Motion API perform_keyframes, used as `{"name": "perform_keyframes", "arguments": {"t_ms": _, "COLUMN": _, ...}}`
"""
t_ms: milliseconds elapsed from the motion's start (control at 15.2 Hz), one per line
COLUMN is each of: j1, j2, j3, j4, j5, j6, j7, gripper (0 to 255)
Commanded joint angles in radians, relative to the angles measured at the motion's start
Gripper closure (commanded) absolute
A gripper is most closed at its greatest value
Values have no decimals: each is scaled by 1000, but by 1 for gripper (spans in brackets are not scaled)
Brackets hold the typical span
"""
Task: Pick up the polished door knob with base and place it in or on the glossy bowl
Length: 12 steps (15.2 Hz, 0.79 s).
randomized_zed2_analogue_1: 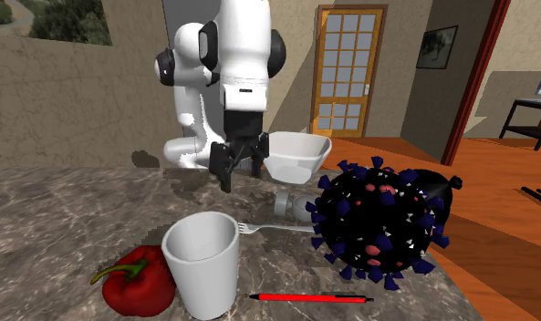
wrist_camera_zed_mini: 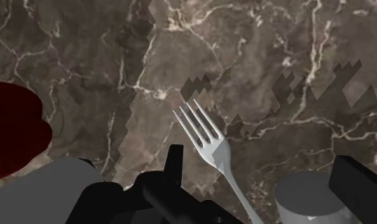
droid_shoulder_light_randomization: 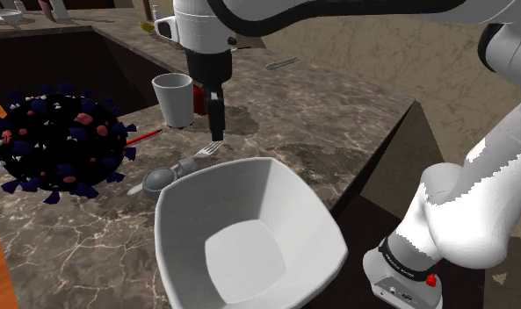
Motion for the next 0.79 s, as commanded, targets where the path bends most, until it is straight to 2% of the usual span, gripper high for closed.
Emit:
{"name": "perform_keyframes", "arguments": {"t_ms": 0, "j1": 25, "j2": 49, "j3": 26, "j4": 45, "j5": -15, "j6": -4, "j7": -16, "gripper": 0}}
{"name": "perform_keyframes", "arguments": {"t_ms": 528, "j1": 131, "j2": 242, "j3": 118, "j4": 231, "j5": -93, "j6": -34, "j7": -86, "gripper": 0}}
{"name": "perform_keyframes", "arguments": {"t_ms": 726, "j1": 130, "j2": 239, "j3": 117, "j4": 200, "j5": -92, "j6": -5, "j7": -87, "gripper": 0}}
